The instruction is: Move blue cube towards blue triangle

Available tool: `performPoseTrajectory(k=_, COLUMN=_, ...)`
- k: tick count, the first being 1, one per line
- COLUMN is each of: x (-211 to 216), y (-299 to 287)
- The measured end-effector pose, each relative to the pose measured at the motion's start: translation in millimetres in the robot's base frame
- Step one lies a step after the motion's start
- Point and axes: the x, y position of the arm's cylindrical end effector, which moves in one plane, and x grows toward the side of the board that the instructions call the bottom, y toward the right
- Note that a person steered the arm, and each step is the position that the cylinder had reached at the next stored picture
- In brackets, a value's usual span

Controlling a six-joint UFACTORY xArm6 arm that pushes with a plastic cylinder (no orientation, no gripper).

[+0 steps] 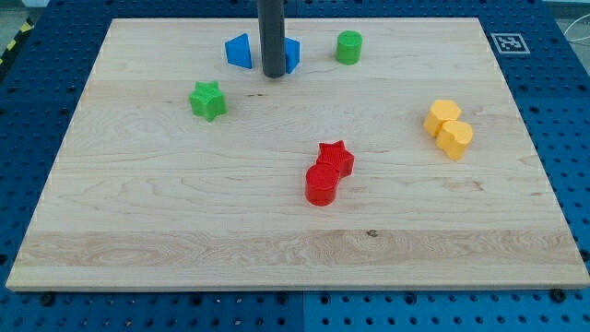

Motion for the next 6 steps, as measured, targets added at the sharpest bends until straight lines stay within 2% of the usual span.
performPoseTrajectory(k=2, x=43, y=47)
performPoseTrajectory(k=3, x=18, y=75)
performPoseTrajectory(k=4, x=-17, y=77)
performPoseTrajectory(k=6, x=-20, y=33)
